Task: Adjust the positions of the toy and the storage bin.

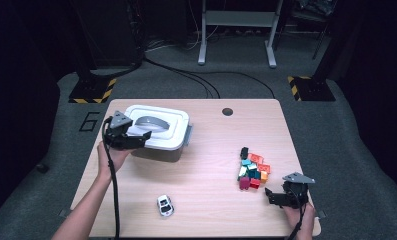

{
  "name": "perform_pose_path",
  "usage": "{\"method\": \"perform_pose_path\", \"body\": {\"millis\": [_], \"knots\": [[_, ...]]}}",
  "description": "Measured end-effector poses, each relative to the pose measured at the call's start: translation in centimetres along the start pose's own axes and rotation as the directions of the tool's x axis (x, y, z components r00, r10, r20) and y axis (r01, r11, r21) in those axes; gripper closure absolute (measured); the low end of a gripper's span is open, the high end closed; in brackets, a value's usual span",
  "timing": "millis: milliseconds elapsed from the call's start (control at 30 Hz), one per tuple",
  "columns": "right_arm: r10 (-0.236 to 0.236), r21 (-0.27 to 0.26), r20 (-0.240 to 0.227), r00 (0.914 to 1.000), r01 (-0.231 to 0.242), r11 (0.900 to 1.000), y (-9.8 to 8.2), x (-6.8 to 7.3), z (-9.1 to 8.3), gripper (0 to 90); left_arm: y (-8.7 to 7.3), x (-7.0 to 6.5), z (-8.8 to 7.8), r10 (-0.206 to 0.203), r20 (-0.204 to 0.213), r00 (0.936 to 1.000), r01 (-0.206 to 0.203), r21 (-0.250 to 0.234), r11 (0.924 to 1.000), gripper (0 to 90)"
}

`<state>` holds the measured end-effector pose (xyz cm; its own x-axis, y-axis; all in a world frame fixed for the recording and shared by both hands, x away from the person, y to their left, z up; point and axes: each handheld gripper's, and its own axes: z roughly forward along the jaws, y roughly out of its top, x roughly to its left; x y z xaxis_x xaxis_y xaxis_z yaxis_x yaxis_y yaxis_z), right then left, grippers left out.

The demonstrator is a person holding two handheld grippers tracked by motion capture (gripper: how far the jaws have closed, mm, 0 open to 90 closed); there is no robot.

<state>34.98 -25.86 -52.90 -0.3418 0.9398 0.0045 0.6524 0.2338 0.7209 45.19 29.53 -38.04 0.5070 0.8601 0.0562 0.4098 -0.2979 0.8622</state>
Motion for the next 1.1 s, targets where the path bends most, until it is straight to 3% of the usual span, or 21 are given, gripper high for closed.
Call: {"method": "perform_pose_path", "body": {"millis": [33,67,167,233,433,733,1100], "knots": [[0.000,0.000,0.000,1.0000,0.000,1.000,0.0,0.0,0.0,3.3,0.0,0.0,0.0,0.000,0.000,1.0000,0.000,0.000,1.0000,15.2],[0.000,0.000,0.000,1.0000,0.000,1.000,0.0,0.0,0.0,3.3,-0.3,1.3,-0.2,-0.025,-0.020,0.9995,0.025,0.004,0.9997,14.8],[0.000,0.000,0.001,1.0000,0.000,1.000,0.0,0.0,0.0,3.4,-0.7,2.4,-0.3,-0.053,-0.037,0.9979,0.054,0.011,0.9985,14.7],[0.000,0.000,0.001,1.0000,0.000,1.000,0.0,0.0,0.0,3.4,-1.3,3.8,-0.3,-0.084,-0.056,0.9949,0.086,0.023,0.9960,14.7],[0.000,-0.001,0.001,1.0000,0.000,1.000,0.0,0.0,0.0,3.4,-2.5,5.5,0.1,-0.139,-0.066,0.9881,0.141,0.037,0.9893,14.8],[0.000,0.000,0.001,1.0000,0.000,1.000,0.0,0.0,0.0,3.4,-3.4,6.0,1.0,-0.159,-0.012,0.9871,0.160,0.074,0.9843,17.2],[-0.004,-0.002,0.001,1.0000,0.004,1.000,0.0,0.0,0.0,3.5,-3.8,5.5,0.9,-0.180,0.029,0.9832,0.178,0.056,0.9824,20.2]]}}
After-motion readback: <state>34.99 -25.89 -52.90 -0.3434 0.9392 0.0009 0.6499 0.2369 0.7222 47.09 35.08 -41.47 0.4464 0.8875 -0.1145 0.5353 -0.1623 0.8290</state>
